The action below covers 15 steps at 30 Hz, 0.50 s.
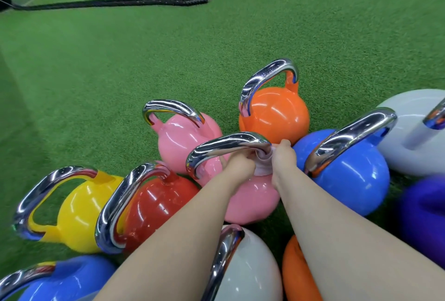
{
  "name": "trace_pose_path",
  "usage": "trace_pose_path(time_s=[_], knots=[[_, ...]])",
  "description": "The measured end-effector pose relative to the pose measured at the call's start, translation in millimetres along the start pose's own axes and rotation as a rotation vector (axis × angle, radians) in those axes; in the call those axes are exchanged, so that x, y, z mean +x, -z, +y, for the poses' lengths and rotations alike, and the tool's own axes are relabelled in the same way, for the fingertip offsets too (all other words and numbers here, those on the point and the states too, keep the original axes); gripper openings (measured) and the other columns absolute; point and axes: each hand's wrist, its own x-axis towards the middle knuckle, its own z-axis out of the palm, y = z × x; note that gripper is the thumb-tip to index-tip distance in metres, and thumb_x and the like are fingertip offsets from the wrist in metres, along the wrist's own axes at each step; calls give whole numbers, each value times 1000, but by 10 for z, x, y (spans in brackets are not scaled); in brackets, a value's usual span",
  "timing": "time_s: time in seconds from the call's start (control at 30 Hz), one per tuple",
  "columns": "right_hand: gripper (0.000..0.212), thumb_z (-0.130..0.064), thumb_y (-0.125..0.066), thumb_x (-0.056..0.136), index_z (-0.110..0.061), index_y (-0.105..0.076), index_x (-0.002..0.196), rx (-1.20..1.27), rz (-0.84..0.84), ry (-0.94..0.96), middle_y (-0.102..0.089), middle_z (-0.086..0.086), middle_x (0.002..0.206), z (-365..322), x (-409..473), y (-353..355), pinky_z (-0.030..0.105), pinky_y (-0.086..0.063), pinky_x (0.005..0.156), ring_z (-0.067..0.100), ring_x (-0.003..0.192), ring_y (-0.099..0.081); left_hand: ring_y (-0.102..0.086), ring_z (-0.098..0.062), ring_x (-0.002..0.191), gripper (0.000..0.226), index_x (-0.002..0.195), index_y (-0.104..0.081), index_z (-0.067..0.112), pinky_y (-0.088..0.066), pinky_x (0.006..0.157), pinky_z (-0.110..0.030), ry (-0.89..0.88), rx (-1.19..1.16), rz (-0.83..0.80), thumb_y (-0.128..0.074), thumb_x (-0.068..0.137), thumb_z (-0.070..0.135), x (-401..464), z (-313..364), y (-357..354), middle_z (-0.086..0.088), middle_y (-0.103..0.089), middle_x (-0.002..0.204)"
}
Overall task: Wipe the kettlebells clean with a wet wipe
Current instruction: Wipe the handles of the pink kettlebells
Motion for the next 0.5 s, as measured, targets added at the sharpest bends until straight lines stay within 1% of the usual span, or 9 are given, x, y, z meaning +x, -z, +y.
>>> trace_pose_path(time_s=[0.03, 0.1, 0.17, 0.23, 0.3, 0.37, 0.43, 0.47, 0.5], knots=[[30, -22, -25, 99, -11, -47, 83, -14, -14, 23, -55, 12, 91, 4, 35, 10, 30, -39, 68, 25, 80, -52, -52, -20, 100, 52, 117, -56, 23, -42, 82, -27, -18, -121, 4, -34, 82, -10, -50, 7, 6, 1, -61, 107], [32, -25, -27, 99, -12, -51, 82, 23, -26, 54, -57, 12, 91, -31, -2, 37, 24, -39, 61, 20, 66, -48, -50, -7, 93, 52, 116, -54, 24, -41, 74, -15, -40, -299, 12, -32, 85, -12, -154, 19, 25, 15, -56, 101], [31, -23, -27, 99, -11, -51, 83, 55, -68, 91, -55, 9, 83, -71, -28, 35, 15, -36, 43, 19, 61, -48, -45, -4, 108, 64, 127, -51, 18, -37, 85, -15, -74, -401, 11, -29, 79, -19, -223, -23, 23, 13, -52, 116], [37, -26, -28, 98, -12, -51, 72, 47, -123, 126, -57, 5, 62, -115, -93, 30, 14, -33, 37, 21, 57, -50, -39, -6, 125, 74, 132, -48, 14, -33, 90, -14, -99, -513, 5, -27, 71, -24, -259, -79, 15, 9, -49, 127], [40, -28, -31, 97, -18, -47, 63, 41, -139, 186, -54, -4, 51, -141, -82, -8, 17, -39, 42, 16, 49, -54, -35, -5, 130, 77, 133, -47, 11, -33, 92, -13, -97, -605, 3, -27, 69, -26, -296, -114, 13, 7, -47, 134], [37, -30, -33, 96, -21, -49, 64, -16, -161, 261, -53, -5, 61, -208, -146, -70, 19, -45, 53, 8, 49, -57, -36, -6, 130, 76, 131, -49, 11, -30, 99, -17, -71, -728, 15, -26, 69, -27, -347, -111, 23, 3, -47, 137], [47, -41, -28, 88, -20, -58, 60, -220, -241, 373, -58, -1, 62, -309, -210, -145, 32, -47, 73, 22, 68, -59, -39, -12, 130, 74, 125, -50, 12, -32, 99, -20, -28, -934, 9, -21, 70, -28, -414, -90, 50, -4, -49, 135], [49, -42, -25, 88, -20, -63, 66, -359, -296, 428, -63, 5, 73, -357, -261, -177, 38, -46, 83, 28, 82, -59, -40, -16, 130, 72, 127, -48, 9, -32, 100, -21, 11, -1046, -9, -20, 71, -28, -454, -84, 68, -6, -49, 135], [48, -37, -23, 93, -17, -66, 83, -492, -345, 486, -65, 12, 93, -404, -337, -203, 42, -44, 93, 32, 97, -57, -38, -19, 132, 70, 130, -46, 7, -29, 104, -24, 56, -1143, -37, -20, 74, -26, -501, -89, 93, -6, -48, 136]])
